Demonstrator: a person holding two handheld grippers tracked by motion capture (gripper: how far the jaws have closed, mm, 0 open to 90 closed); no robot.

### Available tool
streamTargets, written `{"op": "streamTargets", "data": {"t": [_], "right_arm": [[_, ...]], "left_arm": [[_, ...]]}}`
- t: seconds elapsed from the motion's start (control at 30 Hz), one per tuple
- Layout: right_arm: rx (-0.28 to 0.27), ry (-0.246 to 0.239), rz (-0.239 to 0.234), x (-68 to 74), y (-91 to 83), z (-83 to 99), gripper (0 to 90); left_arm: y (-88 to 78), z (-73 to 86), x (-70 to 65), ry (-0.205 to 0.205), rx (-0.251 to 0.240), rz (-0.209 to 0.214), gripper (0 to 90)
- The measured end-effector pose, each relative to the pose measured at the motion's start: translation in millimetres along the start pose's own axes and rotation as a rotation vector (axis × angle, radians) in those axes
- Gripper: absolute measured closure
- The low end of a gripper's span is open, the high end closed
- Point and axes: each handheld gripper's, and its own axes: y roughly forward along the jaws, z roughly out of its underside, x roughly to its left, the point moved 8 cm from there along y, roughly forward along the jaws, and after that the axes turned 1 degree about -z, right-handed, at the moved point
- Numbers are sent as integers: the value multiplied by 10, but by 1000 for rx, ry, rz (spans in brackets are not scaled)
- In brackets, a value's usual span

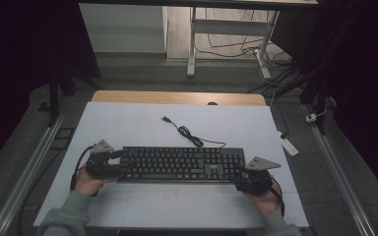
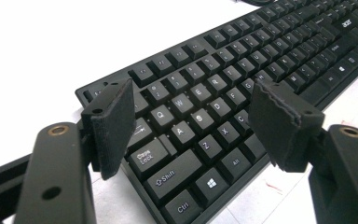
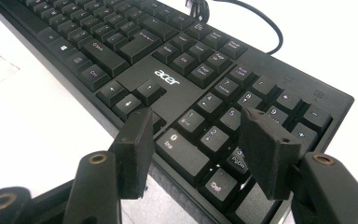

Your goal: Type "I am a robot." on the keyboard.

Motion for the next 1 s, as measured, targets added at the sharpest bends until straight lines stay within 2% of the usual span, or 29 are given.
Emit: {"op": "streamTargets", "data": {"t": [0.53, 1.0], "right_arm": [[2, -2, -3, 3, 8, 1, 450], [6, -3, -1, 3, 15, 5, 450]], "left_arm": [[26, -70, -177, 52, -9, 36, 324], [142, -103, -441, 117, 11, 84, 363]]}}
